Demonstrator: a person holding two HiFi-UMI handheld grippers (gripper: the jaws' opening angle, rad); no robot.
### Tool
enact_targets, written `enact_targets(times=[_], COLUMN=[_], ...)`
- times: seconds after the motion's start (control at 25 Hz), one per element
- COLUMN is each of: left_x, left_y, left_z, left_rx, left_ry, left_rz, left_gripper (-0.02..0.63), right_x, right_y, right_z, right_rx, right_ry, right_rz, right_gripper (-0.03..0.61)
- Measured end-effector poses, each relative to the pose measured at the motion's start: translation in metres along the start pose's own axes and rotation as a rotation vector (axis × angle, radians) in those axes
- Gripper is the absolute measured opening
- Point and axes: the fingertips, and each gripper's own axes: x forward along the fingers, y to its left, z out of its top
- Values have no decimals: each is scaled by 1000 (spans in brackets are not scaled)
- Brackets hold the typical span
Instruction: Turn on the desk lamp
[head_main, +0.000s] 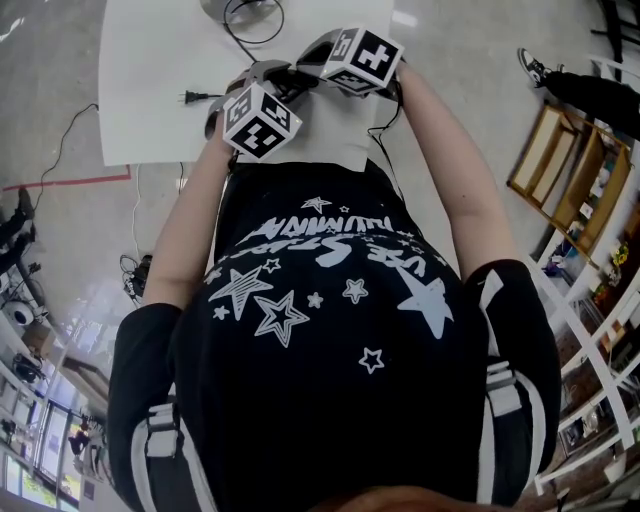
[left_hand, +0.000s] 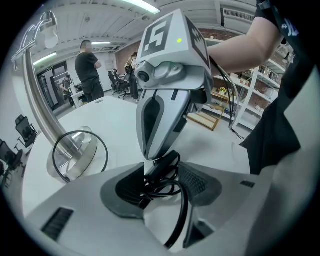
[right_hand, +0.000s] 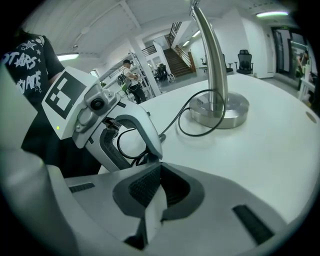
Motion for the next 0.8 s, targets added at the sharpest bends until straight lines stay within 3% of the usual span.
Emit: enact_targets(times=[0.8], left_x=[3], left_y=[2], left_z=[-3], left_rx=[-13], left_ry=[-21], left_rz=[-9], left_gripper=[230], right_x=[4], right_y=[3], right_z=[4], right_rx=[-104], right_ry=[96], right_rz=[24], right_gripper=[4])
